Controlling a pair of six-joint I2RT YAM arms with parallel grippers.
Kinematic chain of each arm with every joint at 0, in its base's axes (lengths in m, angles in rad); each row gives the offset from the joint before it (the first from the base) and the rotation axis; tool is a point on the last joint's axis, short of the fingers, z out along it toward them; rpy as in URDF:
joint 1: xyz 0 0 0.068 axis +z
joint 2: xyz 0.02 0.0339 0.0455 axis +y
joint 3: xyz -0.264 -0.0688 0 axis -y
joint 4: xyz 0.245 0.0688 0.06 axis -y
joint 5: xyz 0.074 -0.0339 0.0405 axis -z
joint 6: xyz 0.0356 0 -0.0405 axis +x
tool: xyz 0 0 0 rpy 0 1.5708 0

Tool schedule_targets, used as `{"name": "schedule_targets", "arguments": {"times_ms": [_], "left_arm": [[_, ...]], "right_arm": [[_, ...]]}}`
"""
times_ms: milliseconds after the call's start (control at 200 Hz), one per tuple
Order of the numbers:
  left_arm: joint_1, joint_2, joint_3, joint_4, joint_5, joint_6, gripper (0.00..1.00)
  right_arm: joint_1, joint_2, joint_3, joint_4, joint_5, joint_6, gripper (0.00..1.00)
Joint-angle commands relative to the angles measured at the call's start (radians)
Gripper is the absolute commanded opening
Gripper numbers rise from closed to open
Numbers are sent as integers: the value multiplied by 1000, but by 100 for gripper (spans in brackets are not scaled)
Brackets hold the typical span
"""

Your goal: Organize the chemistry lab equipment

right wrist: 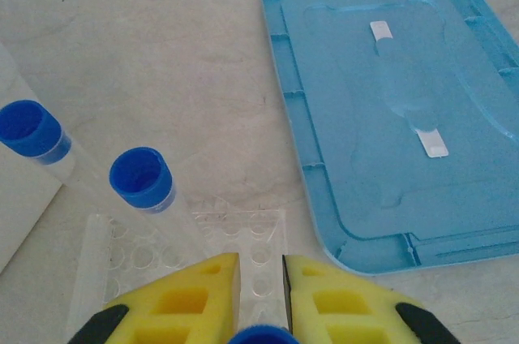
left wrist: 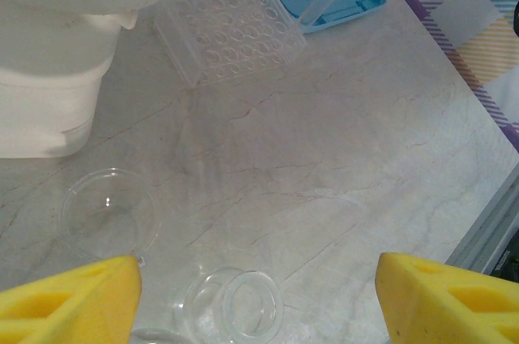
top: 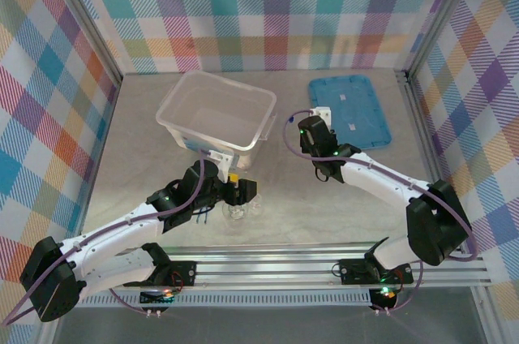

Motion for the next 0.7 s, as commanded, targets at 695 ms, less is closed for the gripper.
{"name": "schedule_targets", "arguments": {"times_ms": [695], "left_arm": [[19,-13,-16,-1,8,-6,76]], "right_arm": [[5,39,-21,15,24,33,22]]}}
